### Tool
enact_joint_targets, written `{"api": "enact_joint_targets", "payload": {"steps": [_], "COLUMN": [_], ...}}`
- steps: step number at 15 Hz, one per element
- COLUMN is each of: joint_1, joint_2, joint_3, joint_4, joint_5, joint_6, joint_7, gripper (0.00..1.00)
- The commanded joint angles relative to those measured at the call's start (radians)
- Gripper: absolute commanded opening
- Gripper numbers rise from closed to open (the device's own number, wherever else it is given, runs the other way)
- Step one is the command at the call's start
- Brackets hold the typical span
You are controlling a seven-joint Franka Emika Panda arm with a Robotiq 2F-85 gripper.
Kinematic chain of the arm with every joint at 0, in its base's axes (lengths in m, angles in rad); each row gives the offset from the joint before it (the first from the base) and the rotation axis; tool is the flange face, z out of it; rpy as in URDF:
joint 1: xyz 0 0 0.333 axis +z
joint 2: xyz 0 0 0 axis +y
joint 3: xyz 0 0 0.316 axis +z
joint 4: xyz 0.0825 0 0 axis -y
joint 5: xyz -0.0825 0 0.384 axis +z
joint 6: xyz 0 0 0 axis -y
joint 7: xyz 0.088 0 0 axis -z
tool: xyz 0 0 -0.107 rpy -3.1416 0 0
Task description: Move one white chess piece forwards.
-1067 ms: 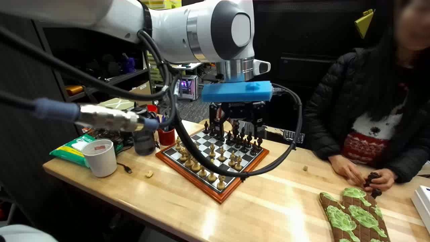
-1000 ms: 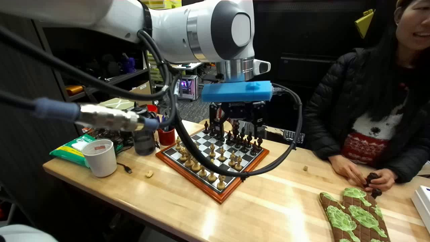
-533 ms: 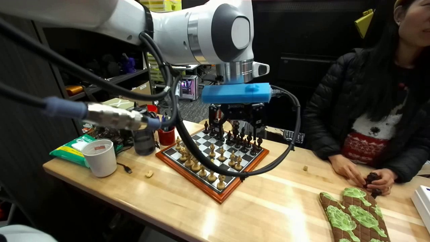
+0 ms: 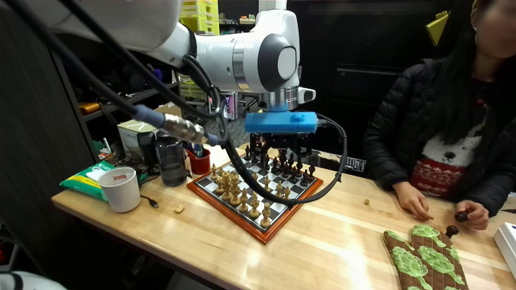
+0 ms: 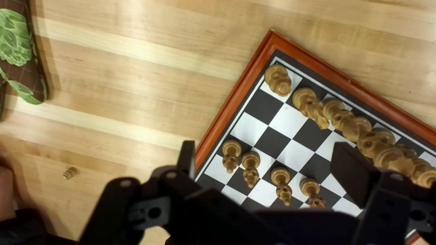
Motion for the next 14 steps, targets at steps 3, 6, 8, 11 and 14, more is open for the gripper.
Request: {"api": "enact_joint_targets", "payload": {"steps": [3,6,8,11,14], "joint_1": [-0.009,-0.019,-0.026,-0.035,-0.040], "joint_2": [0.116,0.164,0.191,0.225,0.260], "joint_3": [-0.008,-0.011,-0.011,-0.008,-0.005], "joint_4": [0.045,0.056,0.063,0.076,0.091], "joint_5": [0.065,0.105,0.130,0.155,0.181], "joint_6": [0.105,0.141,0.154,0.161,0.160], "joint_7": [-0.020,-0.029,-0.034,-0.047,-0.060], "gripper": [1.00,0.95,0.71,0.57,0.34]}}
